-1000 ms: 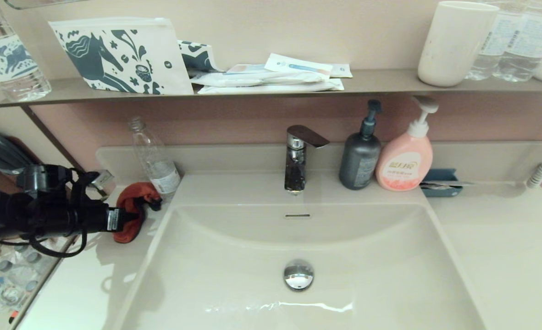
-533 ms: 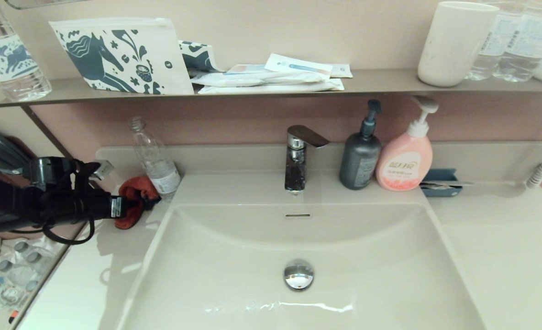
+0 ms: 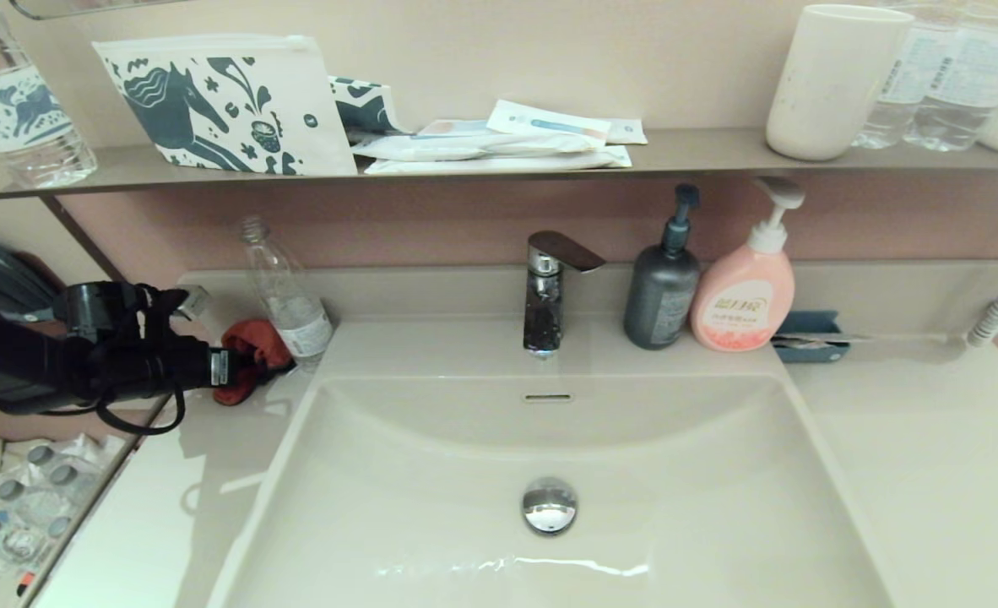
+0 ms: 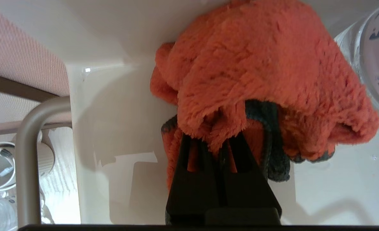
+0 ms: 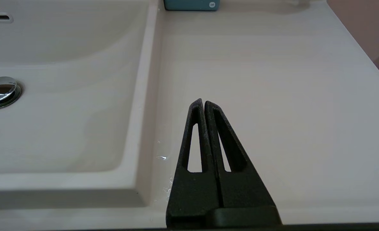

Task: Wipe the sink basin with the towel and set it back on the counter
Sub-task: Wipe the sink

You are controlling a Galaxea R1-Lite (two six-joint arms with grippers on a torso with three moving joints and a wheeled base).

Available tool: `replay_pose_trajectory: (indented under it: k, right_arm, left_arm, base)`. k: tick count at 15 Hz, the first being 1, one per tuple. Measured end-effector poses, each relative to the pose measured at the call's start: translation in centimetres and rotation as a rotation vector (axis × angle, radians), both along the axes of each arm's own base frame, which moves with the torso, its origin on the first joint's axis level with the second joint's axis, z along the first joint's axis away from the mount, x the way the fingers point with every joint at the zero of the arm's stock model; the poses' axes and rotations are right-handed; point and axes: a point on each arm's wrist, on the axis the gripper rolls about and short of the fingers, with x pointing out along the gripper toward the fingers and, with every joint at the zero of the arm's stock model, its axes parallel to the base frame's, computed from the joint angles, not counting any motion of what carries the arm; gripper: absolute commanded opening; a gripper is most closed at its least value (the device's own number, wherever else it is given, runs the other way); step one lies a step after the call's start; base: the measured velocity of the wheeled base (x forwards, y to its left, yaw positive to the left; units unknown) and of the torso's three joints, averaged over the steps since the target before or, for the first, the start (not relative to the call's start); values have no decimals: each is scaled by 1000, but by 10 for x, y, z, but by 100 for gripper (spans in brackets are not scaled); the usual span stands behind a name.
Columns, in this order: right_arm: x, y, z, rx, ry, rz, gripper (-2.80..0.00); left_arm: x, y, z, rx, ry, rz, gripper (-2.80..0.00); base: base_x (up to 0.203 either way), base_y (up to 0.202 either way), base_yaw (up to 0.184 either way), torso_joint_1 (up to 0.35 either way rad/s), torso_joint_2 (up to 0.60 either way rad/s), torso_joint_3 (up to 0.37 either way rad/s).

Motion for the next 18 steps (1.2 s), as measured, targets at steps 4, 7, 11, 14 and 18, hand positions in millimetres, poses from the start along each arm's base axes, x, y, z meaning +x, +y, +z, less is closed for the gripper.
replay_pose_trajectory:
  k: [4, 7, 11, 14, 18]
  right_arm:
    - [0, 0, 0, 0, 0, 0, -280]
    - [0, 0, 0, 0, 0, 0, -280]
    - [0, 0, 0, 0, 0, 0, -280]
    - [0, 0, 0, 0, 0, 0, -280]
    - [0, 0, 0, 0, 0, 0, -280]
  left_arm:
    - [-26, 2, -9, -13, 63, 18, -280]
    - [-52, 5, -13, 12, 104, 15, -280]
    - [-88, 1, -19, 26, 177, 6, -280]
    - [-113, -2, -20, 32, 242, -11, -280]
    - [-141, -9, -21, 0, 312, -3, -280]
  base:
    - [0, 0, 0, 0, 0, 0]
    - [0, 0, 0, 0, 0, 0]
    - [0, 0, 0, 0, 0, 0]
    - [0, 0, 0, 0, 0, 0]
    - [0, 0, 0, 0, 0, 0]
